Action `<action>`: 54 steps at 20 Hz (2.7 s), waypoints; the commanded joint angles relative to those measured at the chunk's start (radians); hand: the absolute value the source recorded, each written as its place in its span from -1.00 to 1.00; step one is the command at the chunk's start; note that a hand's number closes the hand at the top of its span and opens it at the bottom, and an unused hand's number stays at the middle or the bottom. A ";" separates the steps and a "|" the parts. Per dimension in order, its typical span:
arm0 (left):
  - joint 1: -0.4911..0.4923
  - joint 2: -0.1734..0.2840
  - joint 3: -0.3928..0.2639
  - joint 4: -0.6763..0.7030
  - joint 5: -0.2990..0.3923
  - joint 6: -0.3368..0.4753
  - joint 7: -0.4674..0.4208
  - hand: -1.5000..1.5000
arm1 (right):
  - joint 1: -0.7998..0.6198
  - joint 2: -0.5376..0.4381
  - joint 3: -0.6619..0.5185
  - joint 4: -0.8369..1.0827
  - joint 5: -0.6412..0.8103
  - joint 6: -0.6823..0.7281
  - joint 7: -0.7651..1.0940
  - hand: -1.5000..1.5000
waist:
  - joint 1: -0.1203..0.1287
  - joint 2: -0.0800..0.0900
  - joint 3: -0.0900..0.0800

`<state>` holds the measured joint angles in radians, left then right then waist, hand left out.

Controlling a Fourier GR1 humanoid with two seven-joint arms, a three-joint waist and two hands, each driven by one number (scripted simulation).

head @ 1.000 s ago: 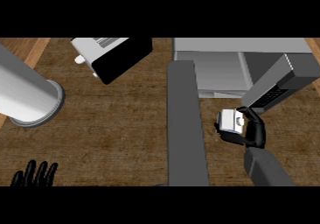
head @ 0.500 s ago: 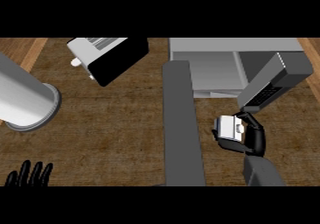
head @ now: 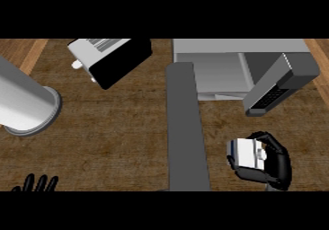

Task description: Pick up the milk, place it into the microwave and close the microwave

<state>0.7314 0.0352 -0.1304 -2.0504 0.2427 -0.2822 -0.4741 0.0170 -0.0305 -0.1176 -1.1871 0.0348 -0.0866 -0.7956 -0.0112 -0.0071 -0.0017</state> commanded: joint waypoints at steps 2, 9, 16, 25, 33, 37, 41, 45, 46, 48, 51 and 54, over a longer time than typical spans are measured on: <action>0.016 0.031 0.061 0.026 0.071 -0.034 -0.024 -1.00 | 0.095 0.029 0.113 -0.194 -0.120 0.080 0.091 1.00 | 0.009 0.002 0.001; 0.043 0.055 0.074 -0.005 0.088 -0.061 -0.014 -1.00 | 0.049 0.030 0.234 -0.318 -0.168 -0.074 0.220 1.00 | 0.018 0.006 0.002; -0.010 0.029 0.101 0.069 0.074 -0.053 -0.039 -1.00 | -0.048 0.030 0.309 -0.209 -0.087 -0.231 0.226 1.00 | 0.018 0.006 0.002; 0.009 0.023 0.094 0.061 0.060 -0.058 -0.022 -1.00 | -0.367 0.029 0.267 0.184 -0.071 -0.391 0.245 1.00 | 0.029 0.009 0.002; -0.113 0.058 0.161 0.125 0.092 -0.057 0.018 -1.00 | -0.636 0.020 0.047 0.606 -0.135 -0.327 0.101 1.00 | 0.043 0.020 0.003; -0.005 0.042 0.134 0.103 0.071 -0.111 -0.065 -1.00 | -0.743 0.003 0.024 0.751 -0.094 -0.417 0.089 1.00 | 0.062 0.019 0.003; -0.079 0.052 0.127 0.109 0.062 -0.097 -0.024 -1.00 | -0.810 -0.045 -0.015 0.885 -0.088 -0.440 0.069 1.00 | 0.080 0.034 0.005; -0.075 0.069 0.166 0.162 0.087 -0.136 -0.069 -1.00 | -0.847 -0.080 -0.012 0.958 -0.066 -0.431 0.049 1.00 | 0.096 0.038 0.005; -0.042 0.030 0.103 0.125 0.023 -0.103 -0.062 -1.00 | -0.862 -0.143 -0.024 0.957 -0.070 -0.412 0.061 1.00 | 0.102 0.041 0.006; -0.097 0.063 0.146 0.131 0.065 -0.111 -0.034 -1.00 | -0.864 -0.103 -0.022 0.989 -0.060 -0.456 0.028 1.00 | 0.099 0.044 0.006; -0.071 0.058 0.122 0.120 0.073 -0.120 -0.016 -1.00 | -0.888 -0.139 -0.007 1.010 -0.031 -0.494 0.014 1.00 | 0.115 0.049 0.007; -0.091 0.067 0.148 0.116 0.088 -0.117 -0.017 -1.00 | -0.874 -0.163 0.003 1.019 -0.006 -0.546 -0.043 1.00 | 0.122 0.055 0.008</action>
<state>0.6417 0.0970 0.0134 -1.9219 0.3203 -0.3962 -0.5003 -0.8536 -0.1651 -0.1242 -0.1930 0.0010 -0.5743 -0.7855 0.0985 0.0416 0.0049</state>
